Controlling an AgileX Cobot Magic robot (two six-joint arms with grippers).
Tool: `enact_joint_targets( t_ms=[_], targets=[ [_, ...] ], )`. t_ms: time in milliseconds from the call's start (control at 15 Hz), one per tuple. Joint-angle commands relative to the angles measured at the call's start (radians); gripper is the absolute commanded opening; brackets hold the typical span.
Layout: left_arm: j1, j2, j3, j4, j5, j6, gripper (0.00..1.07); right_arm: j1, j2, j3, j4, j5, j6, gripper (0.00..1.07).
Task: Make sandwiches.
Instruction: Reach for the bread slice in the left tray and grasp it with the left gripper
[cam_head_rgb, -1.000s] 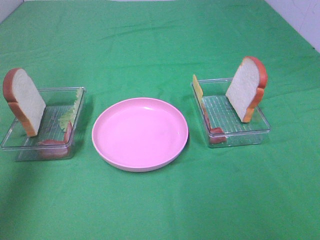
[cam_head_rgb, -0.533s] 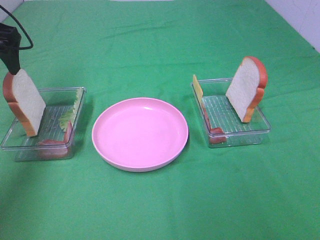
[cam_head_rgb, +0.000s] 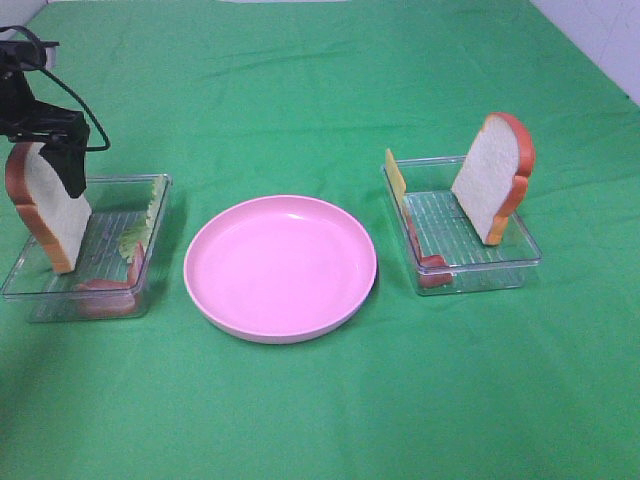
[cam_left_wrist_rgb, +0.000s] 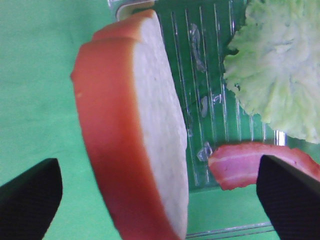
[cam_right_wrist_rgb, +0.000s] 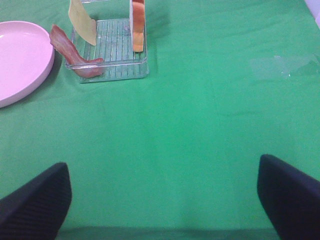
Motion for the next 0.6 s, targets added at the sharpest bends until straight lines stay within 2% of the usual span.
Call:
enact_joint_targets(
  t_ms=[67, 400, 533, 600],
  targets=[
    [-0.003, 0.027, -0.008, -0.010, 0.077, 0.004, 1.02, -0.003, -0.024, 0.003, 0.000, -0.005, 0.000, 0.96],
    [-0.003, 0.036, -0.008, -0.010, 0.052, 0.004, 1.02, -0.003, -0.024, 0.003, 0.000, -0.005, 0.000, 0.96],
    [-0.003, 0.036, -0.008, -0.010, 0.052, 0.004, 0.81, -0.003, -0.024, 0.003, 0.000, -0.005, 0.000, 0.96],
    [-0.003, 0.036, -0.008, -0.010, 0.052, 0.004, 0.75, -0.003, -0.024, 0.003, 0.000, -0.005, 0.000, 0.96]
  ],
)
